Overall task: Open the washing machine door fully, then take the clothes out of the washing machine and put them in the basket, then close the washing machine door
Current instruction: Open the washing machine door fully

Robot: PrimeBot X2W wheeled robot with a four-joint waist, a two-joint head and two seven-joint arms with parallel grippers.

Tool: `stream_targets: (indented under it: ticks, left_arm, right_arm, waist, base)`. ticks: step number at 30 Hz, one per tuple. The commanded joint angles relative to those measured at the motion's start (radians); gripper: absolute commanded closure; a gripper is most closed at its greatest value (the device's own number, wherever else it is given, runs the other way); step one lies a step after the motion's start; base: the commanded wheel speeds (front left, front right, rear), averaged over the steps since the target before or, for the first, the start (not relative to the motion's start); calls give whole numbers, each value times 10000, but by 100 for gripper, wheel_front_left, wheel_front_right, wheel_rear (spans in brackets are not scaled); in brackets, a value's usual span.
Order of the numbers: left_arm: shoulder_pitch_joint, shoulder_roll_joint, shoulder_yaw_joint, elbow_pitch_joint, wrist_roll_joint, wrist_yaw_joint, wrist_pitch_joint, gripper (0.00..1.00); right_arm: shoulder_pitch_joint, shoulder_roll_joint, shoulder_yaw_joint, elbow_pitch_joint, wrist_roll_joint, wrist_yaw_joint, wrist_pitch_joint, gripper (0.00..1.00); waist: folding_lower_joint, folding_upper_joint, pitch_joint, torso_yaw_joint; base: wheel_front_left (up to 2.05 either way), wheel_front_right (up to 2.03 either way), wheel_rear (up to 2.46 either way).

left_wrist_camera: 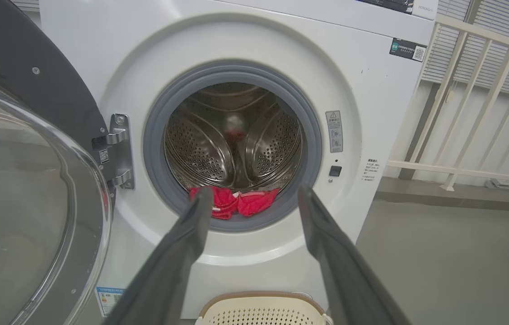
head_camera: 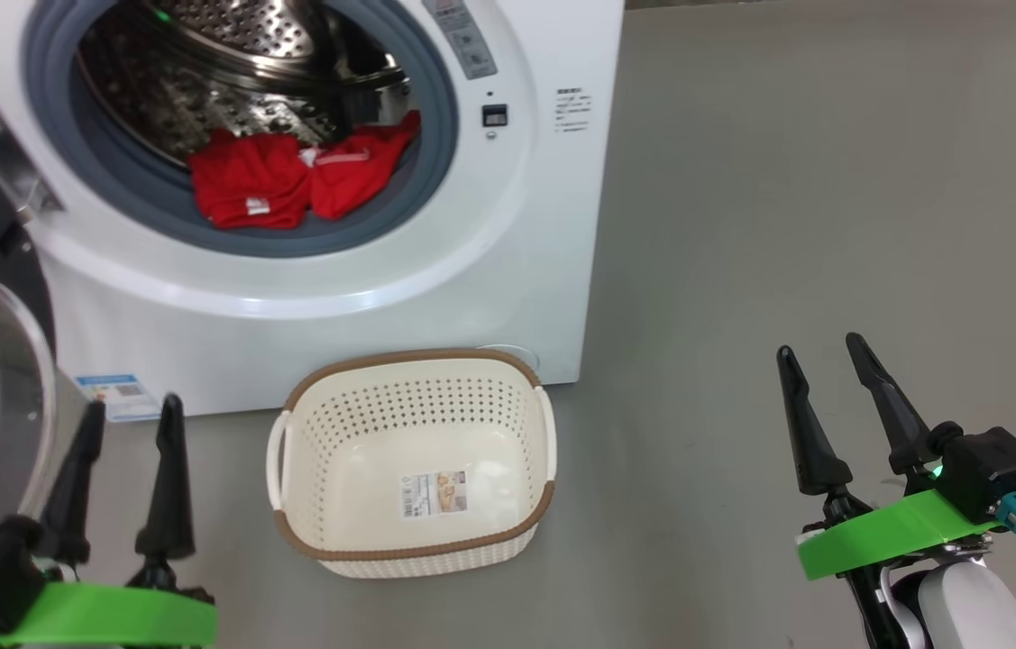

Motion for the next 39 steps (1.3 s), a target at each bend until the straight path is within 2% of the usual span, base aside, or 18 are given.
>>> stream_targets:
  ticks: [1,10,16,22,39]
  left_arm:
    - [-2,227,320,-167,44,-40,2,0]
    - [614,44,296,3,-145,-5,-117,0]
    - [903,-79,254,245,-436,-157,-257,0]
    - [1189,-2,183,421,-463,-216,-299,0]
    - [1510,101,-55,540,-126,71,-350,0]
  right_arm:
    - [-82,14,188,-333,-69,65,-65,0]
    - [96,14,329,-494,-99,65,-65,0]
    - [363,14,338,-575,-151,65,-65,0]
    - [676,14,171,-484,-267,65,-65,0]
    - [1083,14,27,-458,-433,65,-65,0]
  waist:
    - [0,0,-50,-193]
    - [0,0,-159,-522]
    - [0,0,-427,-624]
    - [0,0,-812,-691]
    - [0,0,-1096,-567]
  base:
    - [0,0,0]
    - [0,0,0]
    - [0,0,0]
    - [0,0,0]
    - [0,0,0]
